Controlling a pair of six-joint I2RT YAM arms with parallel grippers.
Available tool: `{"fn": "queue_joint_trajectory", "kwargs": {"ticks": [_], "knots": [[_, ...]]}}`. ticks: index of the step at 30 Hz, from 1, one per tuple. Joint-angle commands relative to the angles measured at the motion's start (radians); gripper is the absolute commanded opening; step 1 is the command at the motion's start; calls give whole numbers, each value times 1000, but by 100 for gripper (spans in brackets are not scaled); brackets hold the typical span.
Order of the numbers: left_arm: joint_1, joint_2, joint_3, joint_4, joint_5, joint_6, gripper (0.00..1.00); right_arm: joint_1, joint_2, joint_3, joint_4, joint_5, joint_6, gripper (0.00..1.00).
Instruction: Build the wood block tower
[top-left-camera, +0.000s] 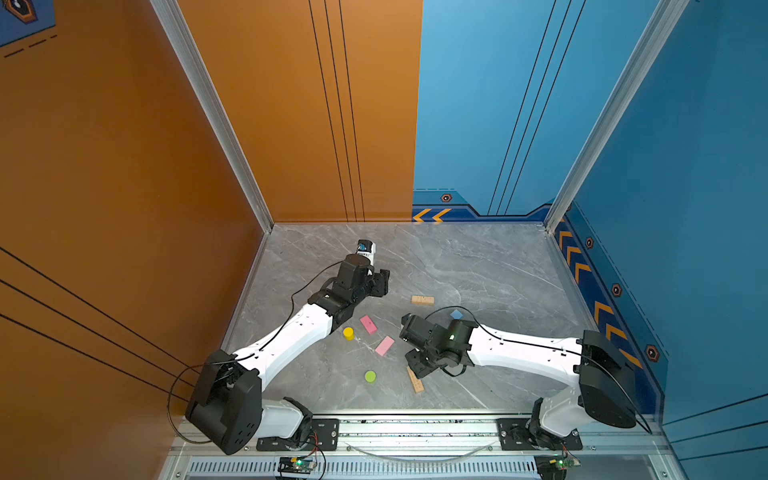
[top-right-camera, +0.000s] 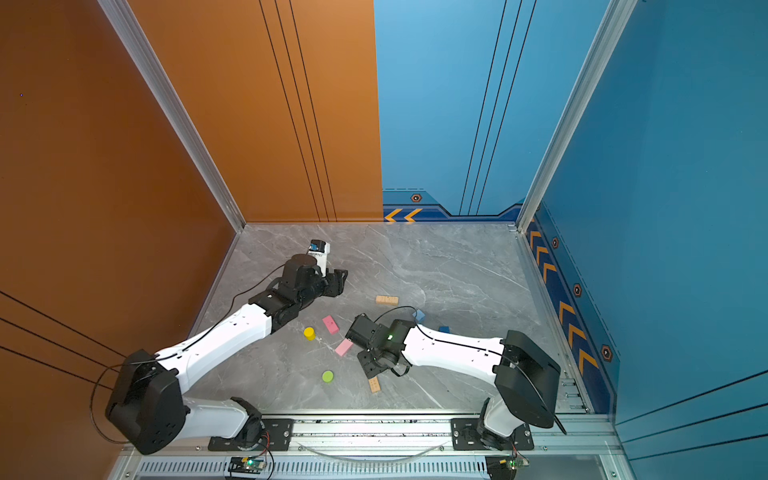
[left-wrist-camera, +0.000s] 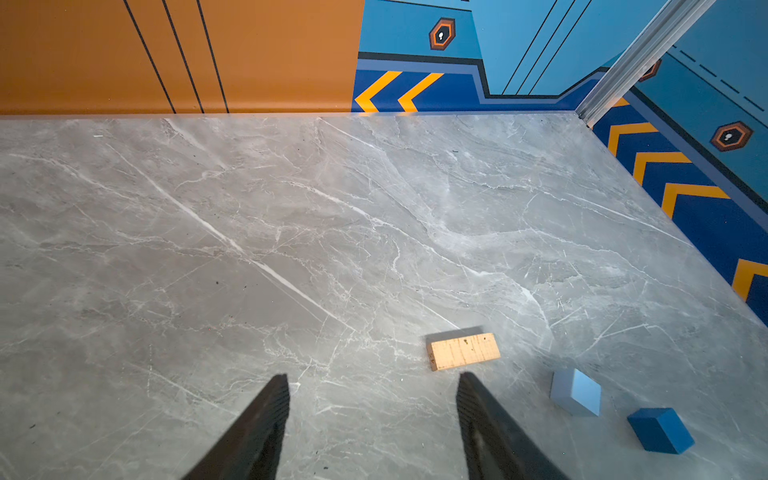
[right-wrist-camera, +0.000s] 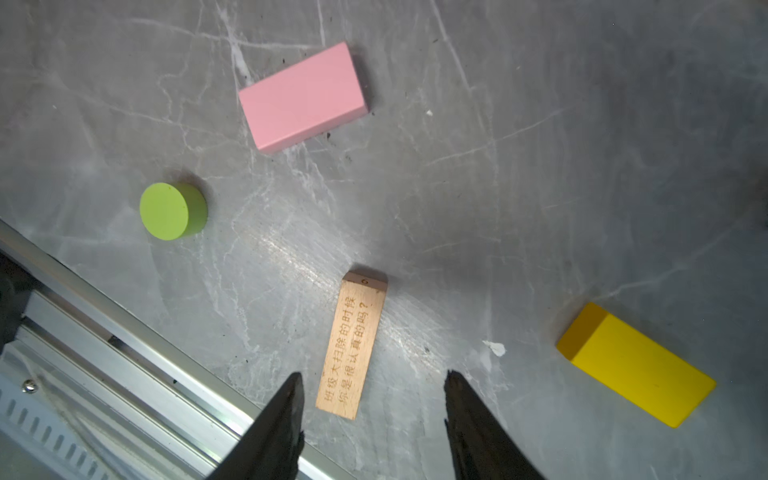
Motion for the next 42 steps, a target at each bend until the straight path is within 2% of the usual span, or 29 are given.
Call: {"fn": "queue_joint_trajectory", "kwargs": {"ticks": [1, 10, 18, 23, 31, 42], "knots": [[8, -23, -15, -16, -25, -2, 66, 19, 45, -19, 17, -5, 17, 57], [11, -23, -17, -20, -34, -1, 65, 34, 113, -25, 64, -26, 27, 60], [13, -10, -15, -18, -35, 0, 64, 52, 170, -30, 64, -35, 38, 59], [16, -4, -16, -18, -36, 1, 64, 56, 178, -38, 56, -28, 40, 51], [21, 4, -15, -16, -35, 2, 64, 32, 168, 7, -17, 28, -10, 28], [25, 20, -14, -8, -30, 5, 64, -108, 203, 156, -75, 70, -225, 26]]}}
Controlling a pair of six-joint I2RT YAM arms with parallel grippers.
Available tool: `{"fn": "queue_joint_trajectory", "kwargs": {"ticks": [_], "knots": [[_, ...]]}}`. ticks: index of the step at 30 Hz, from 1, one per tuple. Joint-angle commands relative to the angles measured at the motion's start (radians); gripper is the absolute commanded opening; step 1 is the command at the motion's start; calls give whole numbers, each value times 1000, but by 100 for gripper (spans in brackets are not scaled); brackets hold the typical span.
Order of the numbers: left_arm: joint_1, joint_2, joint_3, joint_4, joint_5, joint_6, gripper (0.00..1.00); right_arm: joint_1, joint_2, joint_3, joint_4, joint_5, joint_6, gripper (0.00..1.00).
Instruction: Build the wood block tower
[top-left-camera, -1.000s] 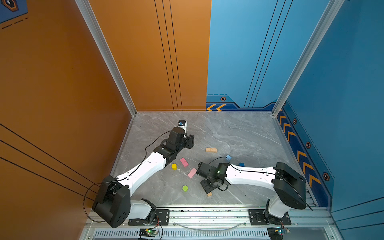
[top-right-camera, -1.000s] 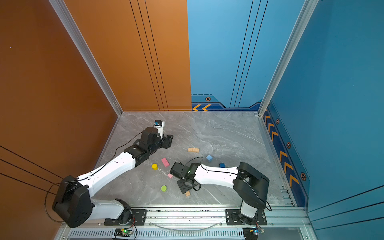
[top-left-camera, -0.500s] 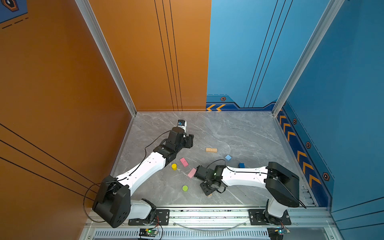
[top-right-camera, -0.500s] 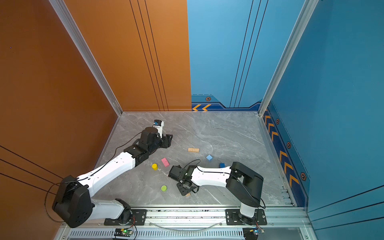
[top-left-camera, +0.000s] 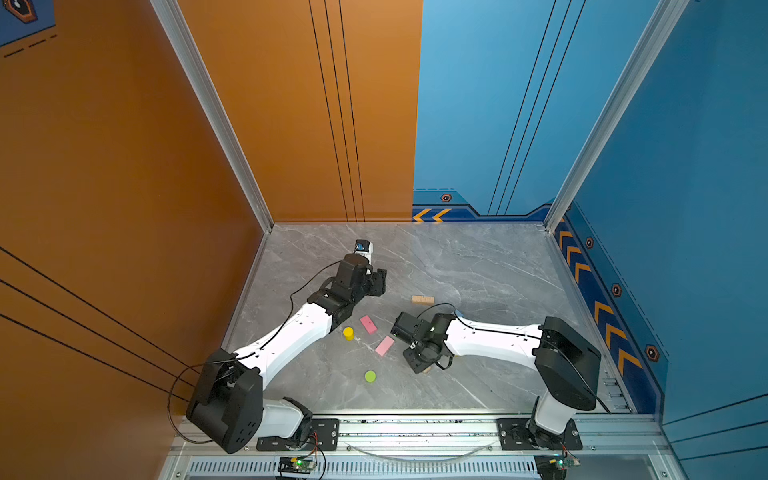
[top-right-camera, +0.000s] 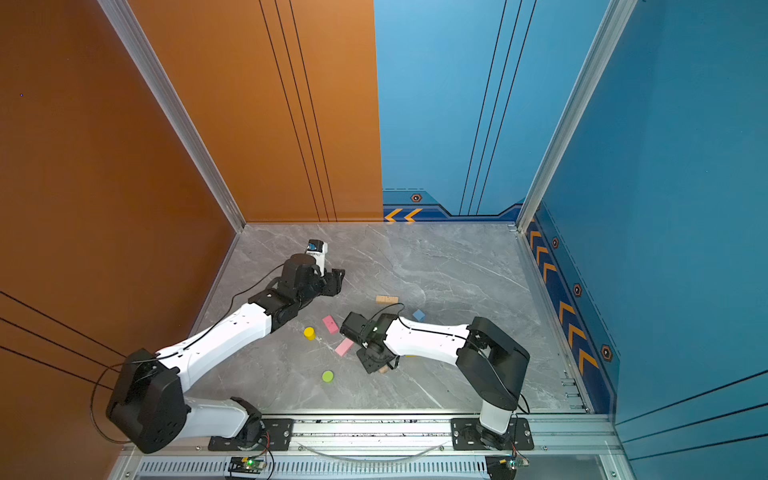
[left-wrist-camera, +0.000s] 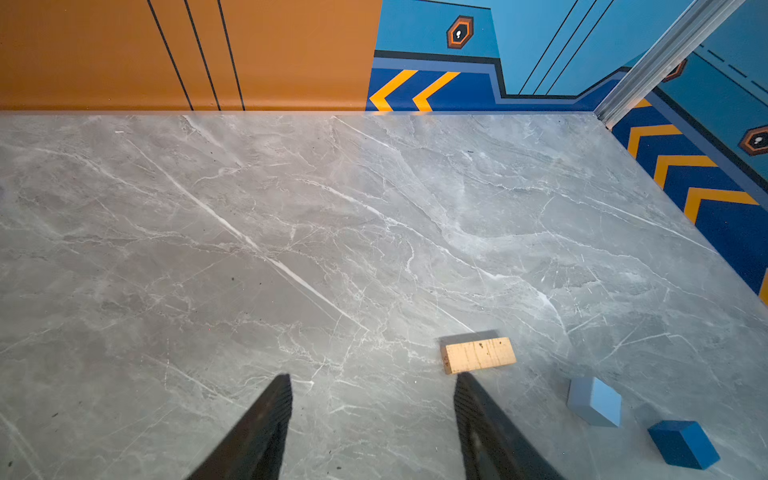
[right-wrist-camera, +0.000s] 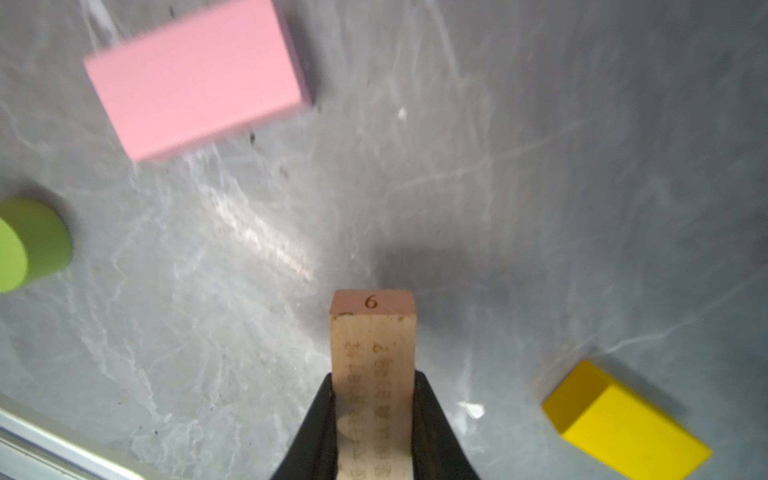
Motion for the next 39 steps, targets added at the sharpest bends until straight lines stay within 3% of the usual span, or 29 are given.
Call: {"fn": "queue_joint_trajectory", "kwargs": {"ticks": [1, 12, 26, 33, 39], "knots": [[13, 9, -12, -6, -12, 5, 64, -51, 45, 67, -40, 33, -120, 26], [26, 20, -18, 5, -9, 10, 64, -208, 198, 216, -36, 7, -267, 27], [39, 45, -13, 11, 2, 5, 64, -236, 287, 307, -53, 7, -322, 39], [41, 47, -9, 12, 5, 5, 64, -236, 247, 319, -71, 37, -318, 52], [41, 46, -11, 12, 11, 2, 64, -218, 123, 295, -79, 68, -286, 60]]}}
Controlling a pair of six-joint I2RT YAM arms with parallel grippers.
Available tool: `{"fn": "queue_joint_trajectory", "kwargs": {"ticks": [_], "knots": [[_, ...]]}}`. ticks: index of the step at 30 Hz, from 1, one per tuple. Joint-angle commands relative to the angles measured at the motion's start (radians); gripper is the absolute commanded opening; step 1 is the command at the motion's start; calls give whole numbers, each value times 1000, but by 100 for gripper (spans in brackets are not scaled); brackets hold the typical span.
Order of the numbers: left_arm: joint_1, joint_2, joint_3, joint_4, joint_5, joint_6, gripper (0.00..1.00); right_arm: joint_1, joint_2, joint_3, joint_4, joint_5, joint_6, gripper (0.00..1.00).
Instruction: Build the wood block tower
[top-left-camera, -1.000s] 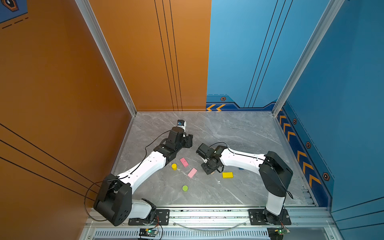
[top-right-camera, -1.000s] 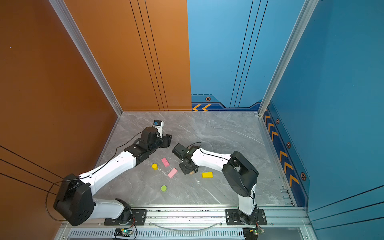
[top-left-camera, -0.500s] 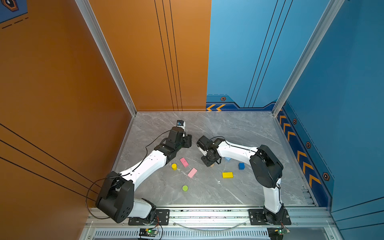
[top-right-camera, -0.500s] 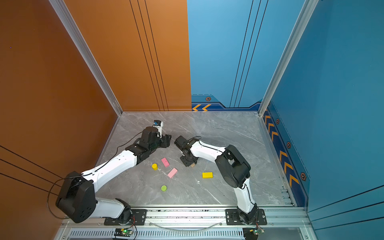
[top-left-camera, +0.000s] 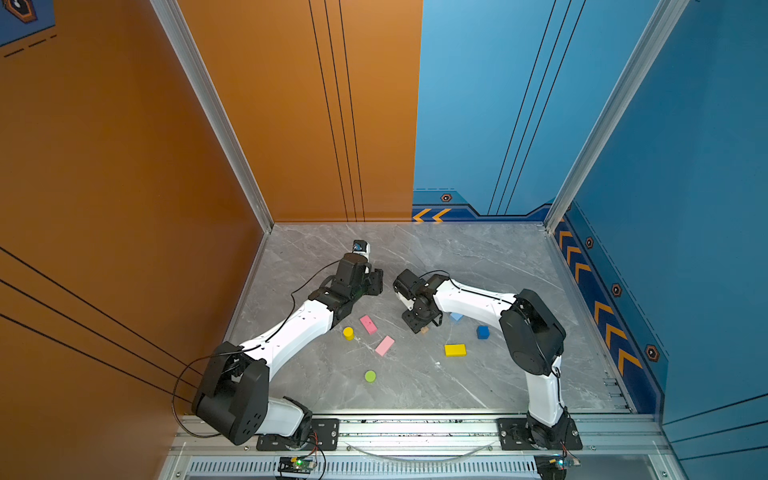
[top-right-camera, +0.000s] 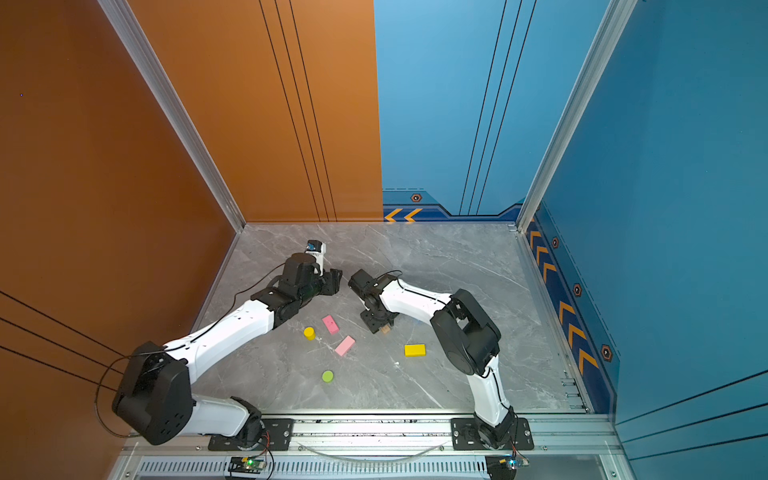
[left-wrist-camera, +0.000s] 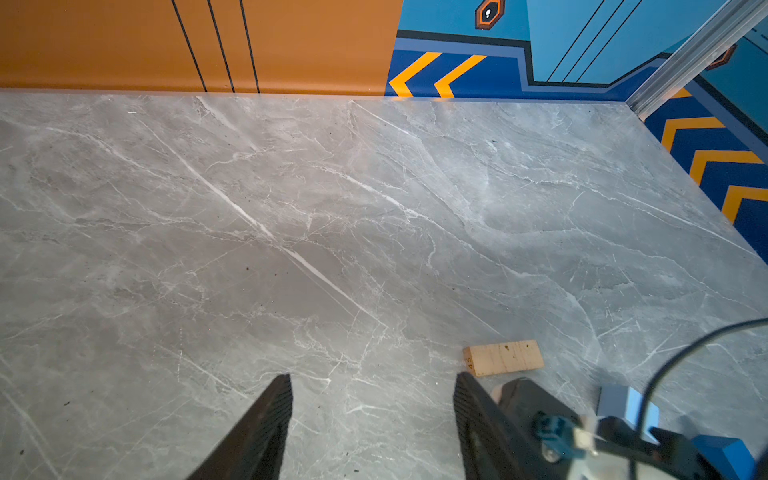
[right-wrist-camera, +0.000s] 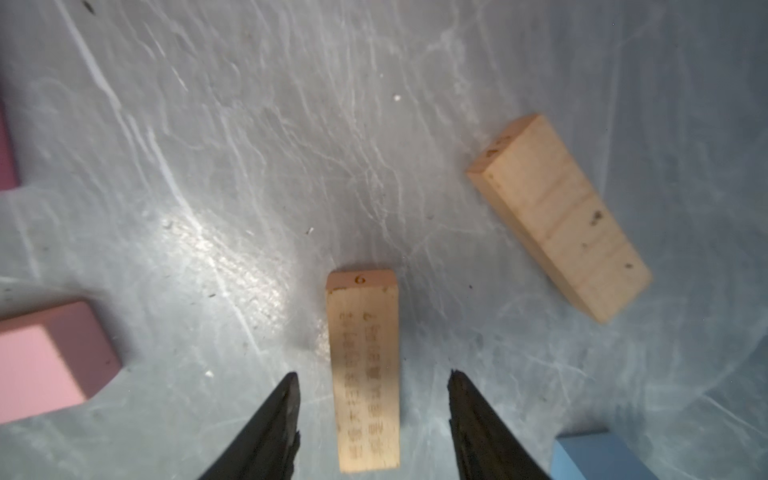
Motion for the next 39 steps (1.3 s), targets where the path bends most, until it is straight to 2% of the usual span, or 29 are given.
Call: {"fn": "queue_joint_trajectory", "kwargs": {"ticks": [1, 3, 5, 9, 10, 17, 24, 39], "knots": [[8, 7, -12, 8, 9, 2, 64, 17, -131, -11, -29, 39, 37, 59], [10, 7, -12, 8, 11, 2, 64, 33, -174, -46, -10, 34, 68, 54], [11, 7, -11, 8, 10, 1, 64, 50, -210, -95, 32, 7, 110, 43], [11, 6, -11, 7, 13, -4, 64, 70, -225, -187, 127, -56, 204, 5], [11, 7, -11, 6, 13, -5, 63, 73, -218, -205, 153, -69, 226, 0], [11, -8, -16, -3, 9, -8, 63, 84, -125, -250, 243, -96, 296, 0], [14, -13, -20, -6, 3, -8, 63, 68, -64, -245, 249, -86, 317, 0], [18, 5, -14, -3, 4, -8, 63, 5, -34, -251, 233, -52, 280, 0]]}}
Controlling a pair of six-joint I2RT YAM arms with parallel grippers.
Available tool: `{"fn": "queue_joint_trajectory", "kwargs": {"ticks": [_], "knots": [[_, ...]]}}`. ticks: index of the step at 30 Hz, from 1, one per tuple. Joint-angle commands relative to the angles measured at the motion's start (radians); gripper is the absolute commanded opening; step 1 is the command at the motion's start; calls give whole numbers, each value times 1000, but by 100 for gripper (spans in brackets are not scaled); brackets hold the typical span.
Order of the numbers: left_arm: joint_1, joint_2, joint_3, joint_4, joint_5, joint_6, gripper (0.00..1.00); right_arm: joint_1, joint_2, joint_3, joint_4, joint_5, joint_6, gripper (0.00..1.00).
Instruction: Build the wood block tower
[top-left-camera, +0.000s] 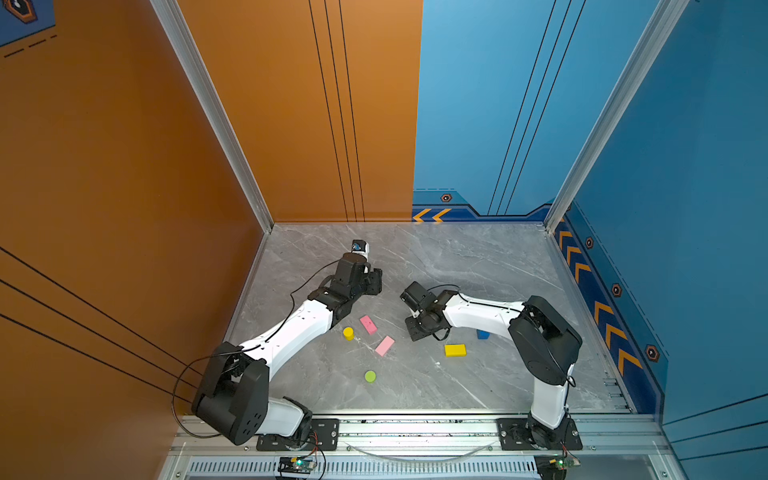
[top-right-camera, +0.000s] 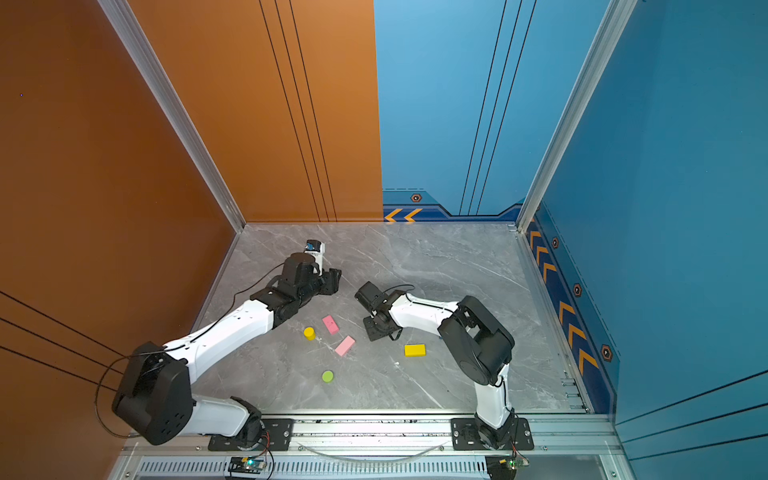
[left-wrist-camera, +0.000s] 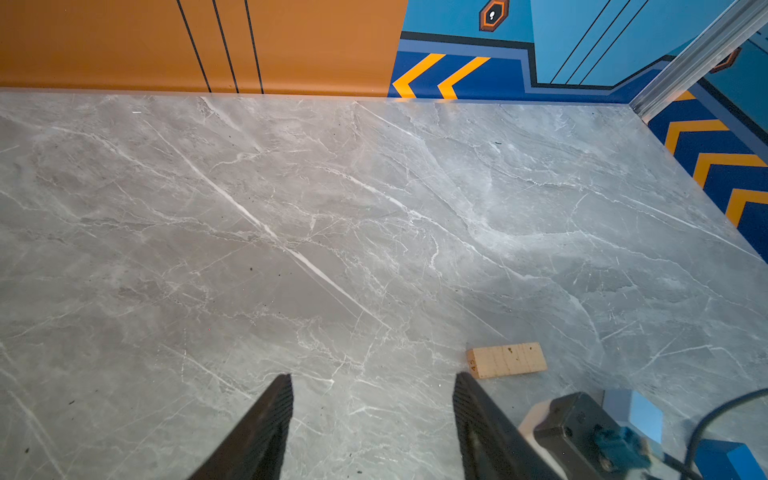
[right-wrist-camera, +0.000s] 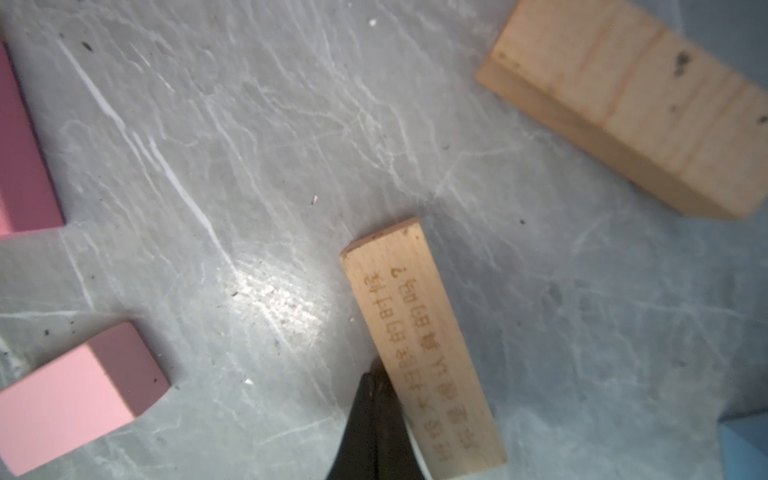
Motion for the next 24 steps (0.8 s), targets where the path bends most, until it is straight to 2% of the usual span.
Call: {"fn": "queue_joint_trajectory", "kwargs": {"ticks": [1, 24], "knots": [[12, 5, -14, -2, 4, -8, 63, -13, 45, 1, -21, 26, -24, 0], [14, 21, -8, -1, 12, -9, 63, -77, 104, 71, -60, 24, -110, 0]]}}
